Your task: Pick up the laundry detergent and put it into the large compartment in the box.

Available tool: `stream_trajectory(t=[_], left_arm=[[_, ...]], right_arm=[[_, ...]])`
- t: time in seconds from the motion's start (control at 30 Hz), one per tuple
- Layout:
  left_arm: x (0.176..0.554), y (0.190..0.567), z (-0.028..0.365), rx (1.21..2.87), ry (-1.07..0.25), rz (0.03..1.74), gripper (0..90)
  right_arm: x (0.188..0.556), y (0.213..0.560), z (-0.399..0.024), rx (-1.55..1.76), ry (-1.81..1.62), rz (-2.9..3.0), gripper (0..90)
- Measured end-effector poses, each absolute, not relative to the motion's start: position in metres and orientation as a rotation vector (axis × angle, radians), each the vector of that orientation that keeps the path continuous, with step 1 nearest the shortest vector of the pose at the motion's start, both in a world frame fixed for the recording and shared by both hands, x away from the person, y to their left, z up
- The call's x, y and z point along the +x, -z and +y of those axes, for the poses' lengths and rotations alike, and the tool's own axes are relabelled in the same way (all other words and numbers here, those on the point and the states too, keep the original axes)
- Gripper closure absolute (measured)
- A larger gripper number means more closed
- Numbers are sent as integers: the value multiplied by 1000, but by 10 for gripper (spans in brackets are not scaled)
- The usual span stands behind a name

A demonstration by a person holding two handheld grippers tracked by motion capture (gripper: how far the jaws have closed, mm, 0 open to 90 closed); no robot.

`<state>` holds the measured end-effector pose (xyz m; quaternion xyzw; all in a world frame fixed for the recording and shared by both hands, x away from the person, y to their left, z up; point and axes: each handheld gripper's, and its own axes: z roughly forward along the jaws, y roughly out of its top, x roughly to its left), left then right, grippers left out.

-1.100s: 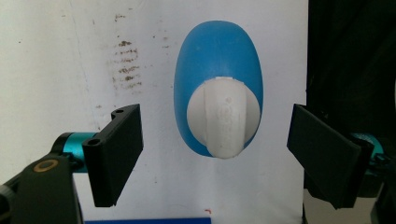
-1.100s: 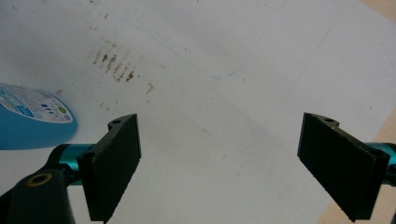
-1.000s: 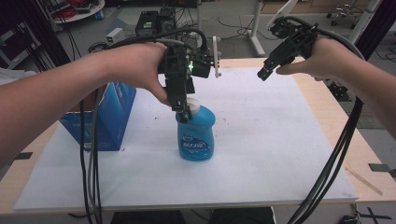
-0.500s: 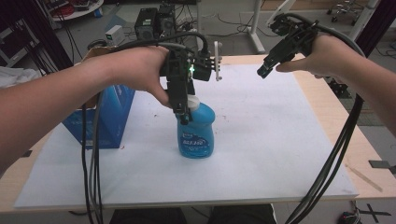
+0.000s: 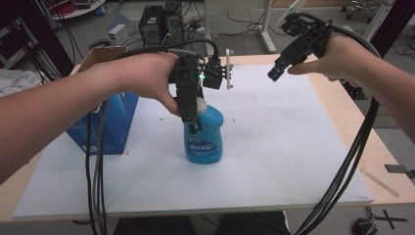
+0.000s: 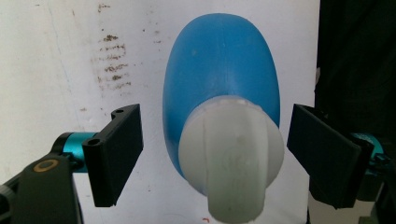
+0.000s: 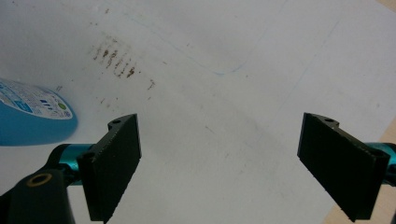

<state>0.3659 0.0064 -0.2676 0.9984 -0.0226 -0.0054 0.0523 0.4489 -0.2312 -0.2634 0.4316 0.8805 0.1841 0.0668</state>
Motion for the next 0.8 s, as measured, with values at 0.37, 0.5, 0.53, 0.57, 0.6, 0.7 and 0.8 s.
stream_trajectory(t=[0.37,0.5,0.53,0.57,0.6,0.7,0.8], left_arm=[[364,279,1,3049,14,-62,186],[364,281,1,3047,12,-58,186],[364,281,1,3049,14,-58,186],[364,281,0,3051,11,-62,186],[363,282,0,3052,9,-59,186],[363,283,-1,3055,8,-65,186],[363,283,-1,3064,8,-61,187]], right_arm=[[449,264,-230,1293,-556,2660,127],[448,264,-230,1295,-558,2659,127],[448,264,-230,1294,-557,2659,127],[448,264,-230,1296,-558,2659,127],[448,264,-230,1296,-555,2659,127],[448,264,-230,1298,-557,2660,127],[447,265,-230,1298,-561,2660,127]])
